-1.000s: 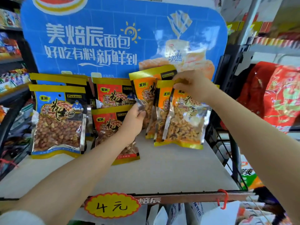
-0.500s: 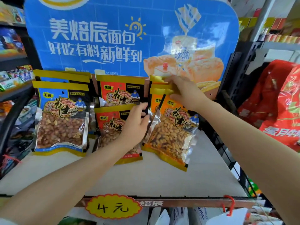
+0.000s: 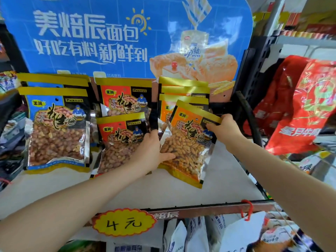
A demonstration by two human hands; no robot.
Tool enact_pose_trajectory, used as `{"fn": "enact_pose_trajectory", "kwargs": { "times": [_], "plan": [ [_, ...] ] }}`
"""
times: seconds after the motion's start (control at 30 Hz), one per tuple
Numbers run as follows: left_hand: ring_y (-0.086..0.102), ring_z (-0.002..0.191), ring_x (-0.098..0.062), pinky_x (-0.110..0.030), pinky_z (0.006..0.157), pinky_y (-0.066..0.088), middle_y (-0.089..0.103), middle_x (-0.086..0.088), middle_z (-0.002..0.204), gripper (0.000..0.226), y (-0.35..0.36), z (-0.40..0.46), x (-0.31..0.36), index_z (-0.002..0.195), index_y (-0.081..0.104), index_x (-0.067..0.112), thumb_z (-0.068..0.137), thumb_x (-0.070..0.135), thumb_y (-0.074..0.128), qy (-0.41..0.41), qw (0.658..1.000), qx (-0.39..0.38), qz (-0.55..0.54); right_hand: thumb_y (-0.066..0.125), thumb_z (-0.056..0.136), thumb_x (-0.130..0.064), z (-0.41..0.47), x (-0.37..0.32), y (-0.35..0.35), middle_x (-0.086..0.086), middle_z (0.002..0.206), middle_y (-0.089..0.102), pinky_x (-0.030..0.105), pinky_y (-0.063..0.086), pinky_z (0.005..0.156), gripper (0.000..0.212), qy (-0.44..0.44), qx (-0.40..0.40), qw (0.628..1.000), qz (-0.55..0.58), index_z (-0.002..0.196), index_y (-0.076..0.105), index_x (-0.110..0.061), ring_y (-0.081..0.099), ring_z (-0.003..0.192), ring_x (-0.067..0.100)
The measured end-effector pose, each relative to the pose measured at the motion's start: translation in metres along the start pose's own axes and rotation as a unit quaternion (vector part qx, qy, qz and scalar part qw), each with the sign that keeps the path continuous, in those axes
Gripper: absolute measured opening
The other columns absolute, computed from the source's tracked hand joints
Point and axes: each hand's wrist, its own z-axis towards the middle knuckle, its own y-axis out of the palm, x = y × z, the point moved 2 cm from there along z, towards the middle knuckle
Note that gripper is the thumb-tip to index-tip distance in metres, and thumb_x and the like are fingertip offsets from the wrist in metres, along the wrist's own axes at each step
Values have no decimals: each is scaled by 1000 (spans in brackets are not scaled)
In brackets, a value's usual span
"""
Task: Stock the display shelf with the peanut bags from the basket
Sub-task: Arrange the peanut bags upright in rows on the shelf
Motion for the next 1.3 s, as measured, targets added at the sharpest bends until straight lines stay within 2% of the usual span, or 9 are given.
{"fn": "enact_pose_trajectory", "kwargs": {
  "times": [0.13,0.23,0.3,0.47,0.63,0.83,1.0,1.17,1.3],
  "plan": [
    [43,126,-26,-32,96,40,38,-12,142,86,-1,2,1,141,24,6,77,35,73,-12,1000,-8,-13,69,77,-8,9,-5,4,16,86,63,27,43,50,26,3,-2,994,107,96,55,2,56,70,26],
    [46,123,-27,-32,93,41,44,-13,139,83,0,2,-1,141,25,5,78,26,74,-11,999,8,-31,73,74,-6,19,-24,4,27,97,68,55,55,77,13,-7,-20,973,231,82,65,-3,66,87,38],
    [46,123,-28,-31,94,40,44,-15,138,81,2,-1,-1,140,25,4,78,21,74,-10,999,12,-37,73,75,-6,20,-31,5,28,103,67,55,52,86,16,11,-27,963,269,87,68,3,65,95,41],
    [36,133,-29,-33,104,35,18,-17,152,105,20,-16,4,147,-3,7,77,20,74,-8,999,-42,-20,71,76,-14,22,-12,19,20,106,65,48,53,86,18,28,6,987,156,90,59,-14,61,100,33],
    [56,111,-31,-28,77,45,24,-19,150,110,19,-9,5,146,-8,5,76,18,75,-26,999,-32,-8,57,87,-1,1,-17,24,9,105,55,36,44,76,45,-10,-37,990,138,128,40,-9,53,92,26],
    [54,90,-20,-27,59,42,54,-5,96,69,15,-1,-1,122,38,3,72,30,79,-43,994,-16,-99,64,85,-14,10,-40,13,10,96,64,26,38,55,29,-114,70,989,65,112,57,-5,56,77,23],
    [54,106,-25,-27,79,41,54,-11,116,56,17,9,3,119,35,5,79,15,73,1,991,70,-112,60,88,-29,19,-61,6,4,64,47,28,24,42,27,-159,97,982,27,80,46,-8,49,64,25],
    [59,99,-30,-27,73,42,57,-16,107,50,20,8,0,114,35,5,80,13,71,14,995,63,-82,66,83,-34,15,-64,-8,10,100,56,39,42,68,43,-202,118,970,-65,112,48,-8,53,88,29],
    [49,118,-26,-27,92,39,47,-14,128,64,20,5,-2,127,32,5,78,13,73,38,995,63,-63,60,87,-24,7,-89,-8,17,127,53,46,41,89,41,-402,142,879,-214,126,52,-15,49,114,38]
  ]
}}
